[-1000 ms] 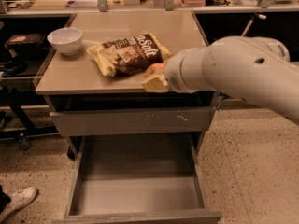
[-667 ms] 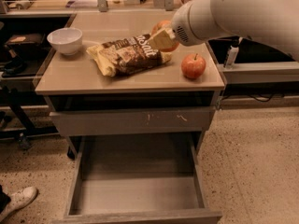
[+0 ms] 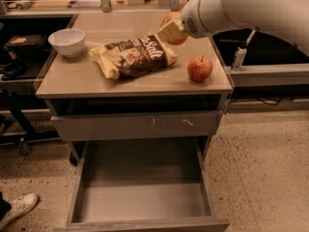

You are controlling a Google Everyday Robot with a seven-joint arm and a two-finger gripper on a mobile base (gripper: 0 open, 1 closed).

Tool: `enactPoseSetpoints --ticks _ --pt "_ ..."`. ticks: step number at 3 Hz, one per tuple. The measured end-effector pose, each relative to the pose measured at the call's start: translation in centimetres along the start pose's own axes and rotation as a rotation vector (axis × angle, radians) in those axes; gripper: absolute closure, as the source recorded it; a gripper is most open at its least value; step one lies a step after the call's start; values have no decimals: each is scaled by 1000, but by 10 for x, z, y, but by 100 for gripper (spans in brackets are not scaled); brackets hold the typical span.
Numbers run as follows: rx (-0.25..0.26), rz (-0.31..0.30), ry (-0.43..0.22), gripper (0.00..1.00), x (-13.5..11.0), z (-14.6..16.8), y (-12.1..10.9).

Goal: Pick orange from middle drawer and place on counter

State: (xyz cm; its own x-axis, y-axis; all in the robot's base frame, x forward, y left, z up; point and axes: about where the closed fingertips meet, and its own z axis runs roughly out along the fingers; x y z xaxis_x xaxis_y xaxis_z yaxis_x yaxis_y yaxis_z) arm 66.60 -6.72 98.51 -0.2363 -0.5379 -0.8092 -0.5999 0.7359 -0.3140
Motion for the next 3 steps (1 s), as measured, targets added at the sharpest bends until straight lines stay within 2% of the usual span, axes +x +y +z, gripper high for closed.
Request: enactPoseSetpoints --ticks 1,3 --pt "30 51 -9 100 -2 15 -45" --pt "45 122 -11 100 13 55 -106"
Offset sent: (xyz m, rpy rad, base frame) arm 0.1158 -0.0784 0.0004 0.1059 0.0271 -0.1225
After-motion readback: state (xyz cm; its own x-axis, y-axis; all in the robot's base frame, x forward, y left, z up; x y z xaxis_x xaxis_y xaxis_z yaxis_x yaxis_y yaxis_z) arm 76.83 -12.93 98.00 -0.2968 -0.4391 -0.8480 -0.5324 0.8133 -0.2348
